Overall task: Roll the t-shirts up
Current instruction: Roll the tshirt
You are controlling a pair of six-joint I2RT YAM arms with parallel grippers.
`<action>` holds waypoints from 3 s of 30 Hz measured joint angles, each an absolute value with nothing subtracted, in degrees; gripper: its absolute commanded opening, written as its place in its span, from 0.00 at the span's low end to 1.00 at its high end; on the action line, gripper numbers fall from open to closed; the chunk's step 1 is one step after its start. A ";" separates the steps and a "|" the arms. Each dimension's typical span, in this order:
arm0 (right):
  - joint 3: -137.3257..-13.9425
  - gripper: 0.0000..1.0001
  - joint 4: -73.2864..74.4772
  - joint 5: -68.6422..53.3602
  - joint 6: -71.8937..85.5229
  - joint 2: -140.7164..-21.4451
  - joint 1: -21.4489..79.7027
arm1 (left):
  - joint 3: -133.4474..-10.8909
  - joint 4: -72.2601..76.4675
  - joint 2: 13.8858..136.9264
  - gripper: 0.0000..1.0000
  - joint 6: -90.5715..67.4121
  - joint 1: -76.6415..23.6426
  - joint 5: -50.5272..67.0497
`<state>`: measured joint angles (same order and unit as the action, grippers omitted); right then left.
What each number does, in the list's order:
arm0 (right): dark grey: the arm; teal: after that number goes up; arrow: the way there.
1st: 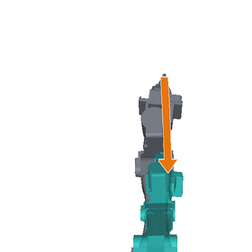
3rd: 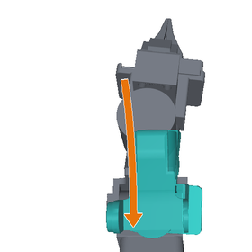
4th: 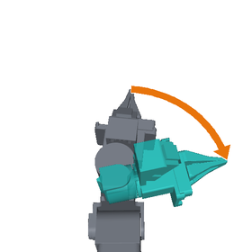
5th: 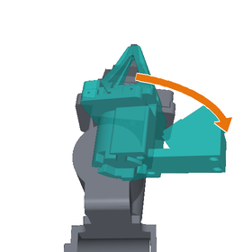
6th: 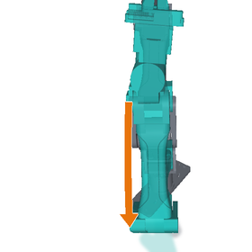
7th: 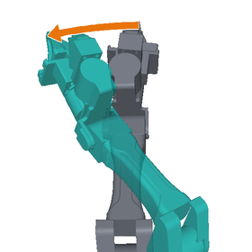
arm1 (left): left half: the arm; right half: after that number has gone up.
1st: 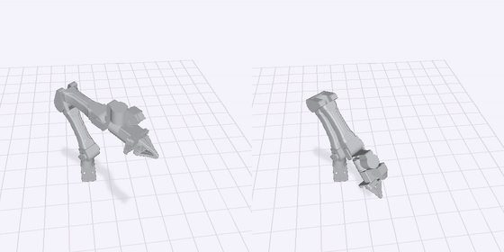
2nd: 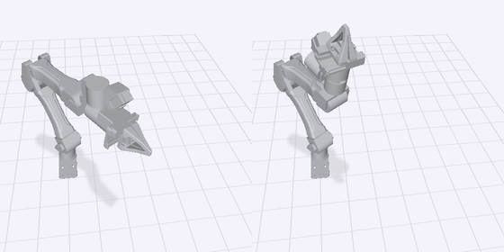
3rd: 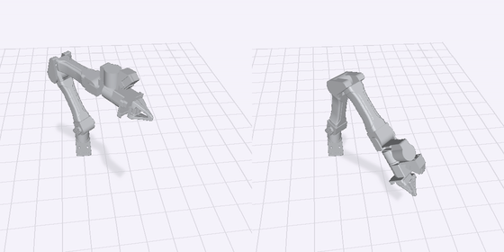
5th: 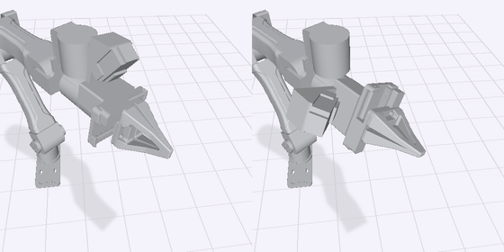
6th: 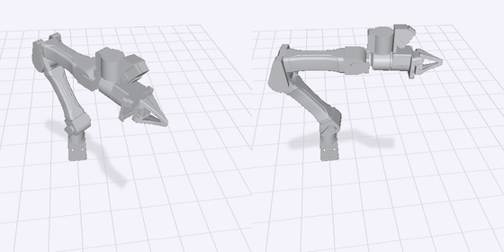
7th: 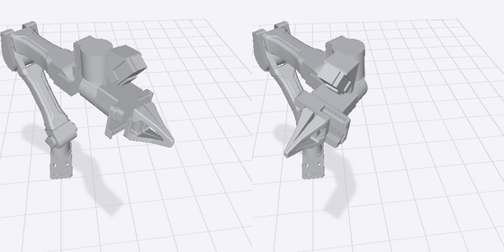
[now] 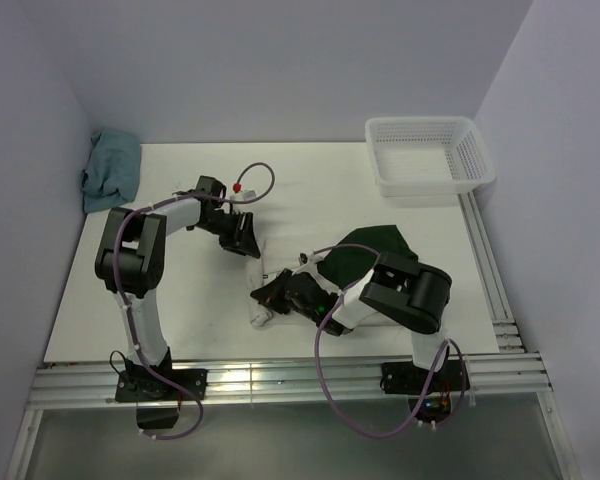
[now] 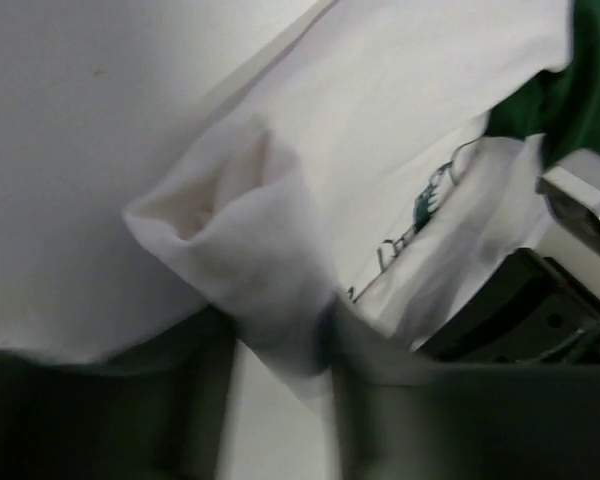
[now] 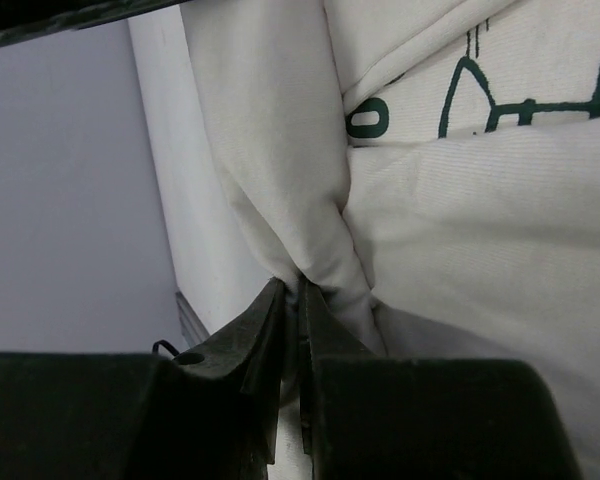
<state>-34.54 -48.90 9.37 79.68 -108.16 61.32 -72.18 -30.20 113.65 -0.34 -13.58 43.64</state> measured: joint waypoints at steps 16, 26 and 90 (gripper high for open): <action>-45.54 0.24 -45.08 5.06 77.78 -113.91 61.10 | -77.43 -41.85 111.02 0.00 -1.02 -14.59 17.56; -53.58 0.54 -21.91 14.37 71.96 -108.22 66.02 | -80.51 -45.82 111.31 0.00 -0.14 -17.12 9.93; -37.93 0.14 -39.77 15.40 75.42 -106.17 66.96 | -92.23 -52.51 115.72 0.76 8.82 -8.14 37.85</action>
